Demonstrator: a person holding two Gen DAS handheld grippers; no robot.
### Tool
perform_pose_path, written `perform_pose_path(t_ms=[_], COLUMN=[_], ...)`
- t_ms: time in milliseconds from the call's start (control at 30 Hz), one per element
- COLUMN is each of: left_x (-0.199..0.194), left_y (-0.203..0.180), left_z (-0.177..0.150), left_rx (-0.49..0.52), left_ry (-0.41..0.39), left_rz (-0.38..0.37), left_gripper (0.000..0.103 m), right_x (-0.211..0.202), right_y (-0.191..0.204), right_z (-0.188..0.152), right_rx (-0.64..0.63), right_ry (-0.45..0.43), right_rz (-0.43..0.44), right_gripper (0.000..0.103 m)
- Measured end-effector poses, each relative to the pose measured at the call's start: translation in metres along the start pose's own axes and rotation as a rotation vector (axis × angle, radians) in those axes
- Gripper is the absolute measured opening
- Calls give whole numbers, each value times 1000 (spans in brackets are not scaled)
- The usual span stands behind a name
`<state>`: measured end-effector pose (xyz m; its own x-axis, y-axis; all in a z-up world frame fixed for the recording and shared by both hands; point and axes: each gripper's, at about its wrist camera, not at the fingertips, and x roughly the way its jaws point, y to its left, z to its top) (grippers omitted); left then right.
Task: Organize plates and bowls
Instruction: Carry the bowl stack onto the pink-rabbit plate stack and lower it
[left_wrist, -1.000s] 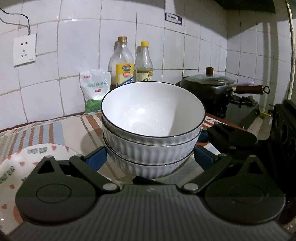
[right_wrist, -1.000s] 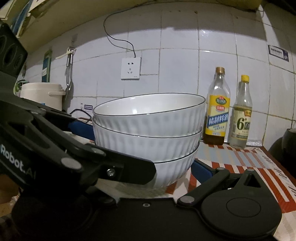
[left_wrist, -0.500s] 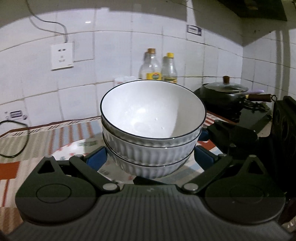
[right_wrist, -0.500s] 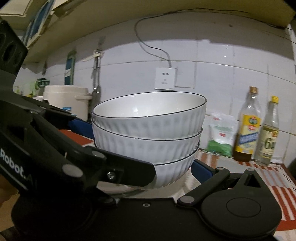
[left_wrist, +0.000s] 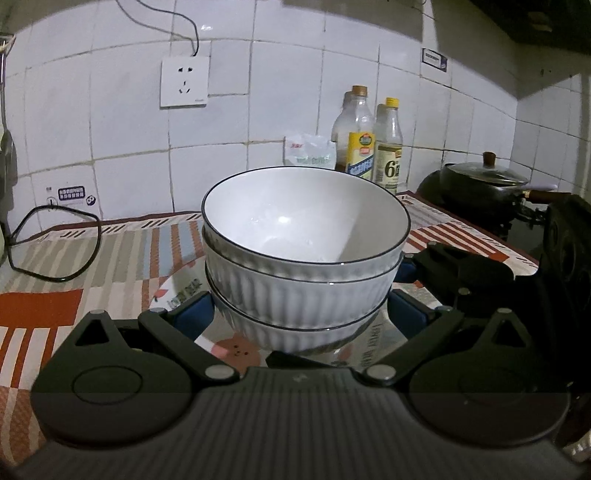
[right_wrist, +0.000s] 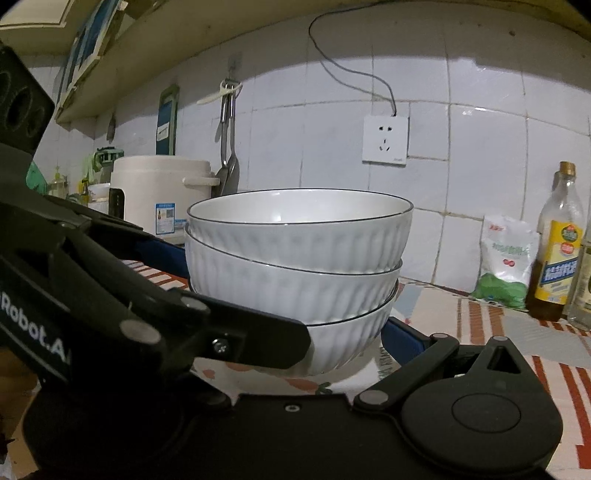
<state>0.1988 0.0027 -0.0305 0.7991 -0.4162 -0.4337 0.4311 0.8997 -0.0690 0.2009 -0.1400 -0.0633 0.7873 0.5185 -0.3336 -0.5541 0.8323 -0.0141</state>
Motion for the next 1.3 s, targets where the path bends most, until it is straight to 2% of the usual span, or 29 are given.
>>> perform_pose_path(t_ms=[300, 467, 667, 867, 1033, 1300], left_x=[23, 34, 41, 42, 43, 37], left_y=[23, 30, 35, 33, 33, 29], left_z=[-6, -7, -4, -6, -5, -2], left_rx=[-28, -20, -25, -23, -36, -53], left_ry=[15, 18, 22, 8, 10, 19], left_rz=[-17, -30, -31, -20, -15, 15], left_gripper=[101, 100, 100, 101, 101, 101], right_x=[25, 36, 43, 44, 45, 19], right_y=[-4, -6, -11, -16, -8, -7], right_z=[-5, -3, -2, -2, -5, -9], right_rx=[-7, -70, -42, -14, -82, -66], right_ry=[41, 52, 54, 62, 82, 59], right_rz=[-3, -25, -12, 0, -40, -86], right_gripper=[103, 103, 103, 103, 102, 102])
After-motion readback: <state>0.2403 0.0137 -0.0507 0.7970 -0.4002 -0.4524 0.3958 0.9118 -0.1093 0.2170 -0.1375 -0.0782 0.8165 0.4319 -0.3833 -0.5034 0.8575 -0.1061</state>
